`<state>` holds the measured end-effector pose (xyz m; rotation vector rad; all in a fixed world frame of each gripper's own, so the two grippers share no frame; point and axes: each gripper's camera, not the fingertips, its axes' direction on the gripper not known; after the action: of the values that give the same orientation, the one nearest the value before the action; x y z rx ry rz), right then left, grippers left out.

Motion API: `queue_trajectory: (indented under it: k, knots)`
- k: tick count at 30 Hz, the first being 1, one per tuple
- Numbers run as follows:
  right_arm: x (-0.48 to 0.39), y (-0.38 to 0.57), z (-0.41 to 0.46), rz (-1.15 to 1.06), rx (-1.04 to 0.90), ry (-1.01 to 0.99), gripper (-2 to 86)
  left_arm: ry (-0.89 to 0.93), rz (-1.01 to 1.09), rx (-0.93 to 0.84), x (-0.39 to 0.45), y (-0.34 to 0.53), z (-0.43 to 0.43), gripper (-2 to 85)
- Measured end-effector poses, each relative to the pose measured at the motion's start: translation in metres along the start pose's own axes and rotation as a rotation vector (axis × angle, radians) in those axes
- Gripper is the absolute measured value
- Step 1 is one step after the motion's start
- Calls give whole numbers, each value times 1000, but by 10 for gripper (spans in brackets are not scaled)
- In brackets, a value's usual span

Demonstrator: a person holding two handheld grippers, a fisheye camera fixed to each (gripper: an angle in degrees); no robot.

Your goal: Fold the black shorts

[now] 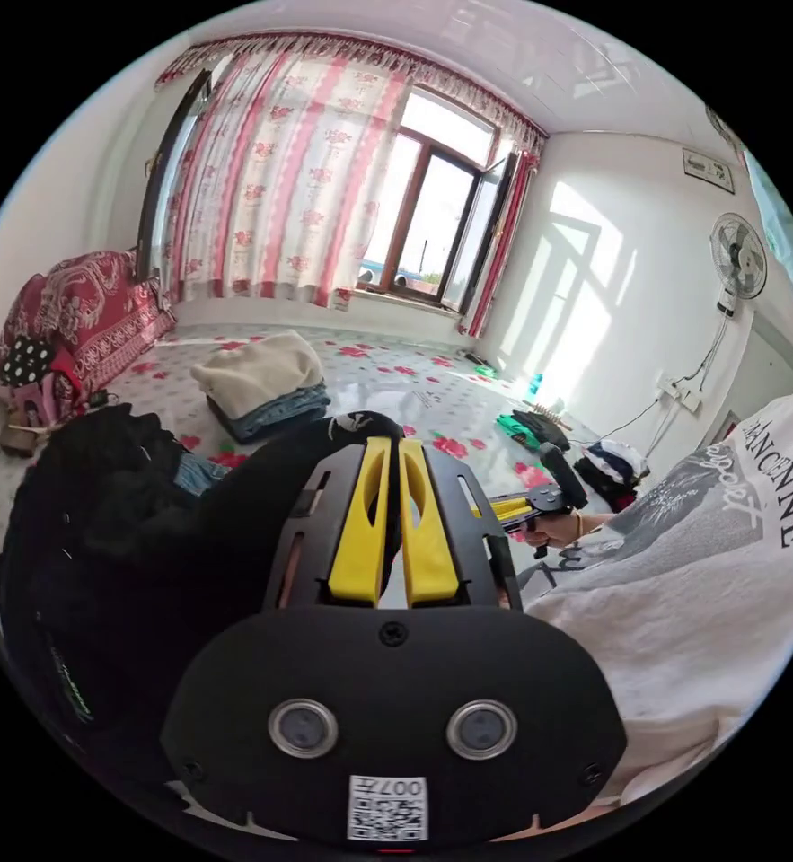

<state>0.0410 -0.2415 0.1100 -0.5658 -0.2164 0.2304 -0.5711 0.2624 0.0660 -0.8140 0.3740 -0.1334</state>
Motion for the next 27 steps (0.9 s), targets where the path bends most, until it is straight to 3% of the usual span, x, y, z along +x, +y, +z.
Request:
queue_trajectory:
  k: [5,15,19,23,27]
  knots:
    - [1,73,-70,-43,158,-71,102,146,-104,71,15,8,16,-10]
    - [38,226,-155,-36,209,177,127,389,8,78,84,-16,59,-10]
    - [70,257,-188,6,284,111,133,421,70,35,102,-21,71,-9]
    - [93,270,-187,-69,193,-24,131,433,101,33,109,-23,82,-7]
    - [130,294,-214,-14,246,-100,118,295,80,33,91,-15,94,12]
